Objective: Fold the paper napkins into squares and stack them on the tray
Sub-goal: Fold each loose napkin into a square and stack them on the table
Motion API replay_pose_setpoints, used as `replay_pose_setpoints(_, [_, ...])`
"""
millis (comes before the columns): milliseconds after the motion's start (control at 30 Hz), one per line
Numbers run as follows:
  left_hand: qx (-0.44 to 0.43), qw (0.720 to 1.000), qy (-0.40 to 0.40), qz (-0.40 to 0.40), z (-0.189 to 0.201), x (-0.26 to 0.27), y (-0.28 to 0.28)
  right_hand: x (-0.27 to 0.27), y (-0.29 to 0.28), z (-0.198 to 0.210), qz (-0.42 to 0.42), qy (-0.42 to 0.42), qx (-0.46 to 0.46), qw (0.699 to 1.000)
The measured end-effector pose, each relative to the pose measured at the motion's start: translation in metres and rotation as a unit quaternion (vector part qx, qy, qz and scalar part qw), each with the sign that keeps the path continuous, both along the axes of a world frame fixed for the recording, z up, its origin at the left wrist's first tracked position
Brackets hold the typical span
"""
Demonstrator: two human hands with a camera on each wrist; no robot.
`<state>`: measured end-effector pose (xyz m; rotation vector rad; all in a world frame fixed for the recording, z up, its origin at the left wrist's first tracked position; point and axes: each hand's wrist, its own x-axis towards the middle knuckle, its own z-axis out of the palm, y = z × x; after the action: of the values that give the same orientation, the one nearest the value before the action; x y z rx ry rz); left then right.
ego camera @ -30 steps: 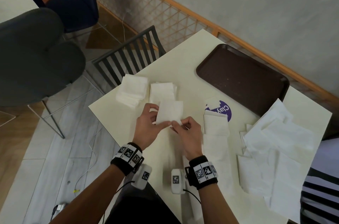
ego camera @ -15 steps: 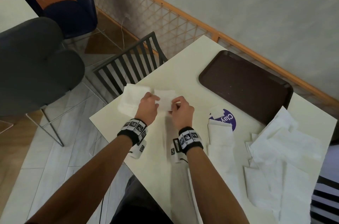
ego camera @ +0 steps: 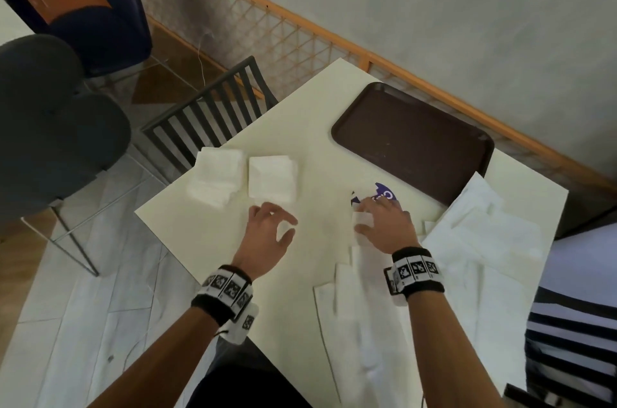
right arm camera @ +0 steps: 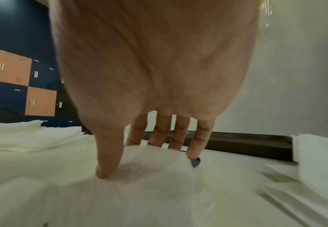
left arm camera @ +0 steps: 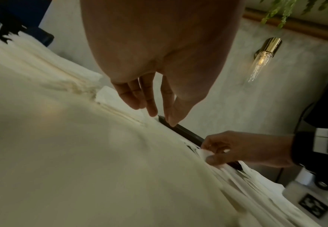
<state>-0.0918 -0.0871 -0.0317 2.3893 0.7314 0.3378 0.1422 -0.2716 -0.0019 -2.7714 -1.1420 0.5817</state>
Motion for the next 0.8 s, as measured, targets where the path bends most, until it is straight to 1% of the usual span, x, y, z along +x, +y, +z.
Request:
replay_pose_setpoints(67, [-0.034,0.999,0.001,-0.02,0.0,-0.004,-0.023,0.002,-0.011,0.002,0.004,-0.015,0.018,1.0])
replay_pose_setpoints(133, [-0.082,0.996,-0.007,-0.034,0.007,-0.004,-0.042,0.0,-0.017,0.01,-0.004,-0.023,0.061,0.998])
replay_pose_setpoints(167, [-0.111,0.993,-0.016,-0.036,0.013,-0.002,-0.048,-0.003,-0.02,0.017,-0.011,-0.007,0.098,0.995])
replay_pose_setpoints(200, [-0.146,0.988,-0.026,-0.037,0.022,0.0,-0.054,-0.006,-0.021,0.026,-0.024,0.033,0.149,0.988])
replay_pose_setpoints(233, [-0.185,0.982,-0.031,-0.035,0.031,0.003,-0.059,-0.012,-0.022,0.038,-0.038,0.087,0.211,0.973])
replay_pose_setpoints(267, [-0.221,0.974,-0.028,-0.034,0.042,0.006,-0.064,-0.02,-0.023,0.052,-0.053,0.135,0.272,0.951])
replay_pose_setpoints(333, [-0.289,0.957,-0.026,-0.033,0.062,0.011,-0.07,-0.038,-0.025,0.079,-0.075,0.203,0.381,0.899])
replay_pose_setpoints(367, [-0.326,0.944,-0.04,-0.034,0.069,0.012,-0.072,-0.047,-0.027,0.091,-0.083,0.23,0.425,0.872])
replay_pose_setpoints(400, [-0.374,0.925,-0.065,-0.032,0.075,0.014,-0.074,-0.054,-0.029,0.098,-0.092,0.252,0.459,0.847])
replay_pose_setpoints(433, [-0.425,0.9,-0.095,-0.03,0.083,0.016,-0.075,-0.06,-0.032,0.102,-0.104,0.265,0.481,0.829])
replay_pose_setpoints(467, [-0.461,0.878,-0.124,-0.028,0.09,0.018,-0.076,-0.064,-0.035,0.101,-0.117,0.271,0.494,0.818])
replay_pose_setpoints(500, [-0.475,0.867,-0.148,-0.023,0.098,0.02,-0.076,-0.069,-0.038,0.099,-0.128,0.278,0.497,0.812])
replay_pose_setpoints(567, [-0.459,0.869,-0.182,-0.001,0.11,0.025,-0.074,-0.079,-0.042,0.091,-0.135,0.296,0.489,0.81])
replay_pose_setpoints(667, [-0.453,0.87,-0.194,0.011,0.12,0.03,-0.07,-0.09,-0.047,0.087,-0.118,0.314,0.472,0.815])
replay_pose_setpoints(733, [-0.452,0.871,-0.192,-0.005,0.122,0.029,-0.065,-0.093,-0.051,0.09,-0.112,0.329,0.469,0.812])
replay_pose_setpoints(800, [-0.431,0.881,-0.187,-0.054,0.119,0.021,-0.057,-0.095,-0.052,0.092,-0.122,0.34,0.477,0.801])
